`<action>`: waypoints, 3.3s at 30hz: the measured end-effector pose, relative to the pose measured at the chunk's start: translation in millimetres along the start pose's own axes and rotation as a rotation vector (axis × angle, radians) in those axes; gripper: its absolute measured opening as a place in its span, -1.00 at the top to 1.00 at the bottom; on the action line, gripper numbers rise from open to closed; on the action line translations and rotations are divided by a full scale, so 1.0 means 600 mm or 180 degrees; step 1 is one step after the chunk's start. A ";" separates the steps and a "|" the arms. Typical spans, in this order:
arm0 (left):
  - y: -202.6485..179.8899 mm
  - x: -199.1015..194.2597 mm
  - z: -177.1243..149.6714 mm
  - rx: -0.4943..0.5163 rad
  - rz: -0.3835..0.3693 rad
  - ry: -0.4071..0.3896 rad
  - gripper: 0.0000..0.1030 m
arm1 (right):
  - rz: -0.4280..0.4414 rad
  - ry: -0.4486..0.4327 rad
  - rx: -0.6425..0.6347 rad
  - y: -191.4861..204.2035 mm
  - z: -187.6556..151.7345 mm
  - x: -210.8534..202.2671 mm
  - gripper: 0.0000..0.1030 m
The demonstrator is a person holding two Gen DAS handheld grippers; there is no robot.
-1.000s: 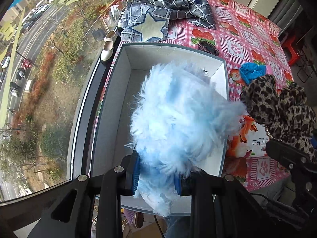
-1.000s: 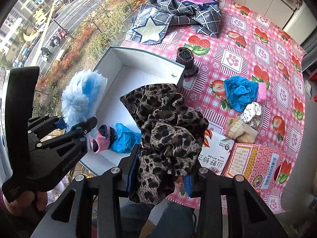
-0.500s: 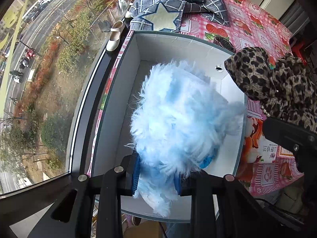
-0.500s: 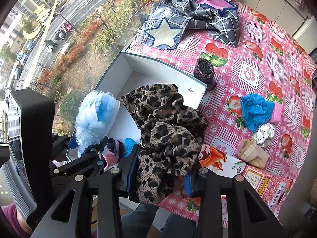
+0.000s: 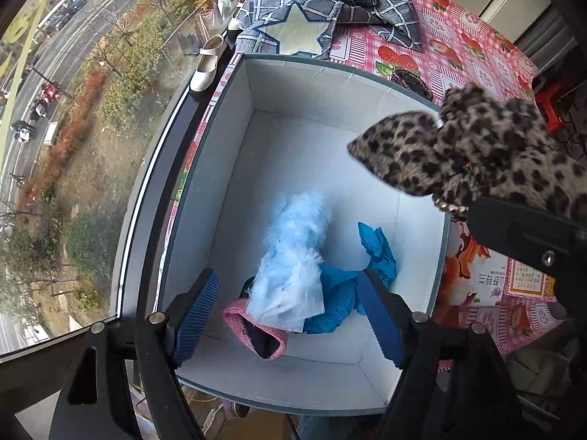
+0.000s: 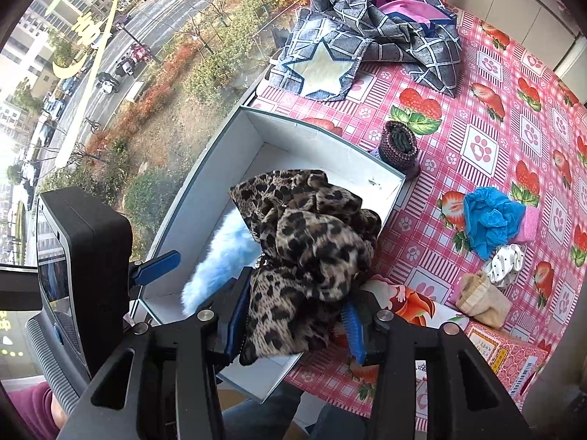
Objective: Organize soft objects
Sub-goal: 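Open both grippers to drop the fluffy toy and leopard cloth into the box, then move the left gripper to the dark knit hat while the right approaches the pink sponge, then grasp the dark knit hat with the left gripper while the right grasps the pink sponge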
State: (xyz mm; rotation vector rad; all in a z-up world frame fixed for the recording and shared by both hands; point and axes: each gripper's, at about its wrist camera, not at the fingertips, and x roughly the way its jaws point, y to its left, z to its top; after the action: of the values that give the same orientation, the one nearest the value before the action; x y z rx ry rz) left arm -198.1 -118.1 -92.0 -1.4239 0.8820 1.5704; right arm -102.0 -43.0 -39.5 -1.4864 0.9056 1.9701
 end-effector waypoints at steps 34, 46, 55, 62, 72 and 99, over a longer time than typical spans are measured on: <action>-0.155 -0.051 0.121 0.0393 -0.0594 -0.0124 -1.00 | -0.0050 -0.0215 0.1542 -0.352 -0.085 -0.137 -1.00; -0.223 0.058 0.262 0.0217 -0.0243 0.0218 -1.00 | 0.0051 0.0064 0.1934 -0.508 -0.108 -0.088 -1.00; -0.248 0.148 0.330 0.0075 0.0012 0.0549 -1.00 | 0.0200 0.0302 0.1954 -0.569 -0.059 -0.006 -1.00; -0.259 0.202 0.339 0.0099 0.0143 0.0873 -0.85 | 0.0219 0.0530 0.1770 -0.575 -0.001 0.080 -1.00; -0.270 0.250 0.335 0.0172 0.0233 0.1073 -0.18 | -0.0056 0.0613 0.2014 -0.650 -0.004 0.139 -1.00; -0.300 0.242 0.336 0.0104 0.0437 0.0778 0.04 | -0.0683 0.0455 0.1175 -0.639 0.038 0.207 -0.87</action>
State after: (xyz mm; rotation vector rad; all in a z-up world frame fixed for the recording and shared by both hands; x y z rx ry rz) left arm -122.2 155.8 -208.0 -1.5831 1.1656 1.4934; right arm 130.3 223.7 -233.8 -1.4504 1.0551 1.4664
